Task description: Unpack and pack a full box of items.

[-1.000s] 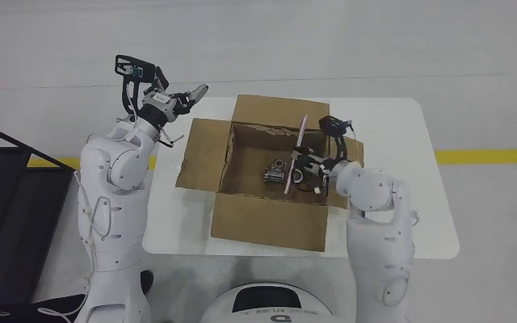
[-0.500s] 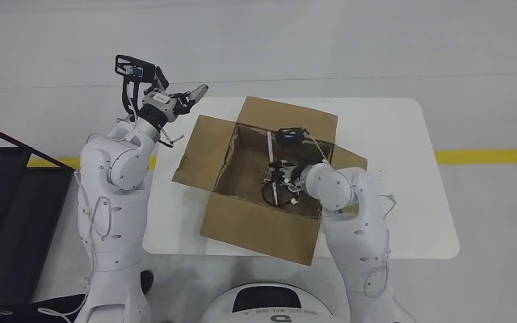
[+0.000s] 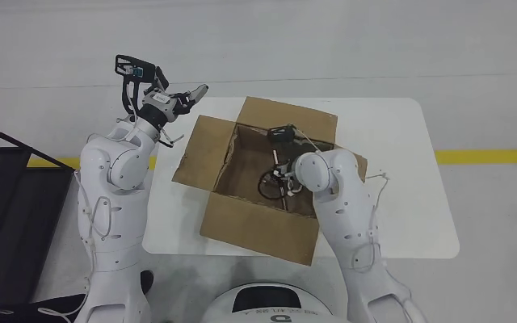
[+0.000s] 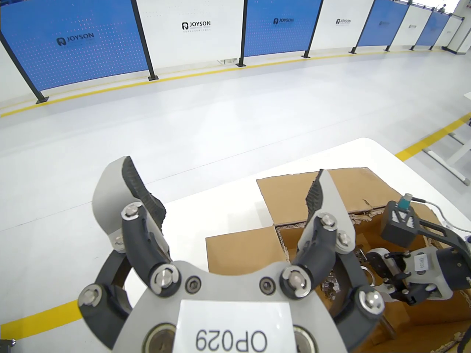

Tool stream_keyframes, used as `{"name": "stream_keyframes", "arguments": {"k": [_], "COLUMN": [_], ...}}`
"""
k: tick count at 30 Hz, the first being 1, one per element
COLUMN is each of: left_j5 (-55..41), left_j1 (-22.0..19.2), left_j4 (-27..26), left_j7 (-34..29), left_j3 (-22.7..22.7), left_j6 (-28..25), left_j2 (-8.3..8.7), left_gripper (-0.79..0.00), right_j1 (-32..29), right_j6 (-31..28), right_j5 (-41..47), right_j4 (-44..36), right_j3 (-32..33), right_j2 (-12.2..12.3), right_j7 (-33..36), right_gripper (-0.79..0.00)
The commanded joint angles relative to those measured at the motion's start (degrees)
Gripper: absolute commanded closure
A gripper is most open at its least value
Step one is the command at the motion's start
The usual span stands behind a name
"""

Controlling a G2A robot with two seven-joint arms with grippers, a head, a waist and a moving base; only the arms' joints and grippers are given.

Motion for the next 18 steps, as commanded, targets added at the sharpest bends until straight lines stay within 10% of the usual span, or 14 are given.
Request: {"name": "stream_keyframes", "arguments": {"k": [1,18], "left_j5": [-0.1,-0.1], "left_j1": [0.0,0.0], "left_j4": [0.0,0.0], "left_j7": [0.0,0.0], "left_j3": [0.0,0.0], "left_j6": [0.0,0.0], "left_j2": [0.0,0.0], "left_gripper": [-0.785,-0.785], "right_j1": [0.6,5.0], "right_j6": [0.6,10.1], "right_j5": [0.5,-0.9], "right_j4": [-0.2,5.9], "right_j3": [0.4,2.8], "right_j2": [0.1,1.0], "right_j7": [0.0,-4.7], "right_gripper": [-0.693,-0.631]}}
